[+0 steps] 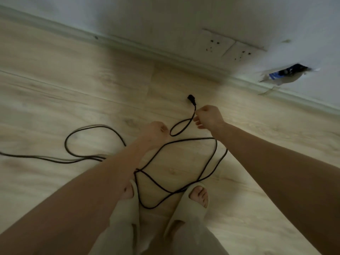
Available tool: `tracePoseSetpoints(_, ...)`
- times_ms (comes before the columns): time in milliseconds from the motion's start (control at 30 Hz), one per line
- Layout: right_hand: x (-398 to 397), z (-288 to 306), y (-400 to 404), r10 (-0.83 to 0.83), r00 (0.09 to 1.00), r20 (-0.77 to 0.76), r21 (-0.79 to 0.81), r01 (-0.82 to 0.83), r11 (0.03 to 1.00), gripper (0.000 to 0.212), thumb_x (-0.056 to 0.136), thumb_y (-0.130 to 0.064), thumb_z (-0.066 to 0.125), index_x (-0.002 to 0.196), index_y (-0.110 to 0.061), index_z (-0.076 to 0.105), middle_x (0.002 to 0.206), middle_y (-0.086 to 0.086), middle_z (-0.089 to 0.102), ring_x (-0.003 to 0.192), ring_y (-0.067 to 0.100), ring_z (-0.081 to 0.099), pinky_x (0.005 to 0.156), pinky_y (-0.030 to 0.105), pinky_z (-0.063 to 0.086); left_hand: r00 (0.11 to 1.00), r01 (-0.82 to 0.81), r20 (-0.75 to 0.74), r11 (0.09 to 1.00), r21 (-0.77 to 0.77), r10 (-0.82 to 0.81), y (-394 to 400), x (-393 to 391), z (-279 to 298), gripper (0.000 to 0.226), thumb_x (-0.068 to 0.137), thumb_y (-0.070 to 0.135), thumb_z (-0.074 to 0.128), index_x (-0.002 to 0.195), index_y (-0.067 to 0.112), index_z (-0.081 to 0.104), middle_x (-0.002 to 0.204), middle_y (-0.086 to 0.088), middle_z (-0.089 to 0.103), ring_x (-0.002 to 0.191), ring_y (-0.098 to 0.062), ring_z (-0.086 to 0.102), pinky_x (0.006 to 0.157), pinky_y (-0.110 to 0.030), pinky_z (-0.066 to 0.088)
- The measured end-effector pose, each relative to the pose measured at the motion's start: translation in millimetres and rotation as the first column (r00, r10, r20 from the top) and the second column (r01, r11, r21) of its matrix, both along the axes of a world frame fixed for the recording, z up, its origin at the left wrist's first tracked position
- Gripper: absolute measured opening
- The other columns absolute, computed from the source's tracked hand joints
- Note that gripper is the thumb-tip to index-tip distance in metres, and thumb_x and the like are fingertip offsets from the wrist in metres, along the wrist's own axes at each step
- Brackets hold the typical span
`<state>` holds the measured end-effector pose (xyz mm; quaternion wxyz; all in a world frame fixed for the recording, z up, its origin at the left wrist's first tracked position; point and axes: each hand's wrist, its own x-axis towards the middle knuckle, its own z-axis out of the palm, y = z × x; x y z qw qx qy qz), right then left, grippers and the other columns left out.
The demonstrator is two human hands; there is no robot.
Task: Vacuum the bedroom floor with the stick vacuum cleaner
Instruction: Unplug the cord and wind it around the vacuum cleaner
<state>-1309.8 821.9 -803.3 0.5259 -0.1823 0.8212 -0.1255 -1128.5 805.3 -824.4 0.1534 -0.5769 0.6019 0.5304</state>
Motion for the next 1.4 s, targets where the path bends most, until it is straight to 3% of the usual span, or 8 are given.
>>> tracePoseSetpoints(200, 58, 138, -23, 0.384, 0.923, -0.029, -0.016, -0.384, 0.923, 0.018, 0.096, -0.02, 0.046, 0.089, -0.011, 0.06, 0.096, 0.015, 0.069, 0.091, 0.033, 0.067, 0.086, 0.049, 0.055, 0.988, 0.147, 0.067, 0.987, -0.067, -0.142, -22, 78, 150, 0.03, 0.098, 0.024, 0.047, 0.119, 0.007, 0.06, 0.121, -0.01, 0.061, 0.111, -0.025, 0.056, 0.089, -0.027, 0.041)
tracePoseSetpoints(400, 145, 292, -41, 0.707, 0.704, -0.07, -0.055, -0.71, 0.702, 0.025, 0.09, -0.036, 0.042, 0.09, -0.02, 0.062, 0.085, 0.006, 0.071, 0.079, 0.026, 0.07, 0.074, 0.05, 0.059, 0.976, -0.213, -0.06, 0.974, -0.076, 0.209, -18, 161, 309, 0.026, 0.097, 0.024, 0.05, 0.114, 0.009, 0.062, 0.106, -0.007, 0.065, 0.092, -0.023, 0.065, 0.077, -0.033, 0.053)
tracePoseSetpoints(567, 247, 373, -53, 0.795, 0.602, -0.07, -0.104, -0.797, 0.595, 0.025, 0.096, -0.022, 0.045, 0.101, -0.004, 0.063, 0.094, 0.015, 0.069, 0.089, 0.031, 0.067, 0.084, 0.051, 0.055, 0.953, -0.302, -0.035, 0.945, -0.128, 0.3, 8, 261, 366, 0.025, 0.098, 0.025, 0.048, 0.112, 0.01, 0.062, 0.109, -0.008, 0.064, 0.095, -0.022, 0.063, 0.074, -0.026, 0.047)
tracePoseSetpoints(700, 342, 393, -66, 0.838, 0.541, -0.073, -0.106, -0.839, 0.533, 0.023, 0.097, -0.019, 0.045, 0.103, -0.005, 0.063, 0.093, 0.012, 0.07, 0.08, 0.024, 0.067, 0.068, 0.034, 0.055, 0.951, -0.301, 0.04, 0.949, -0.094, 0.305, 24, 363, 371, 0.027, 0.099, 0.024, 0.046, 0.117, 0.009, 0.06, 0.116, -0.008, 0.061, 0.091, -0.018, 0.056, 0.069, -0.022, 0.04)
tracePoseSetpoints(933, 513, 339, -82, 0.864, 0.476, -0.162, -0.069, -0.879, 0.472, 0.018, 0.097, -0.019, 0.048, 0.095, -0.012, 0.065, 0.09, 0.005, 0.07, 0.082, 0.021, 0.067, 0.079, 0.04, 0.057, 0.935, -0.319, 0.149, 0.947, -0.037, 0.321, 32, 533, 320, 0.03, 0.1, 0.027, 0.043, 0.121, 0.01, 0.057, 0.124, -0.006, 0.056, 0.106, -0.022, 0.057, 0.085, -0.027, 0.044)
tracePoseSetpoints(1133, 602, 230, -100, 0.924, 0.29, -0.247, 0.004, -0.954, 0.3, 0.018, 0.097, -0.018, 0.044, 0.097, -0.01, 0.06, 0.094, 0.006, 0.063, 0.079, 0.019, 0.057, 0.064, 0.029, 0.043, 0.88, -0.458, 0.119, 0.888, -0.043, 0.459, 15, 608, 226, 0.027, 0.099, 0.026, 0.044, 0.117, 0.012, 0.059, 0.117, -0.004, 0.058, 0.09, -0.018, 0.059, 0.079, -0.027, 0.047)
tracePoseSetpoints(1333, 655, 77, -133, 0.962, 0.056, -0.268, 0.119, -0.989, 0.09, 0.03, 0.1, -0.018, 0.042, 0.122, 0.0, 0.051, 0.127, 0.016, 0.053, 0.115, 0.03, 0.051, 0.093, 0.037, 0.042, 0.62, -0.777, -0.051, 0.622, 0.092, 0.783, 8, 637, 92, 0.013, 0.092, 0.015, 0.053, 0.084, 0.015, 0.063, 0.084, -0.005, 0.066, 0.078, -0.023, 0.063, 0.079, -0.037, 0.052)
tracePoseSetpoints(1400, 670, 30, -142, 0.959, 0.075, -0.273, 0.127, -0.985, 0.113, 0.032, 0.101, -0.018, 0.042, 0.125, 0.002, 0.049, 0.129, 0.017, 0.051, 0.118, 0.031, 0.049, 0.094, 0.035, 0.04, 0.551, -0.825, -0.039, 0.551, 0.125, 0.834, 10, 641, 49, 0.012, 0.093, 0.012, 0.052, 0.088, 0.01, 0.063, 0.084, -0.007, 0.066, 0.07, -0.017, 0.061, 0.066, -0.028, 0.049)
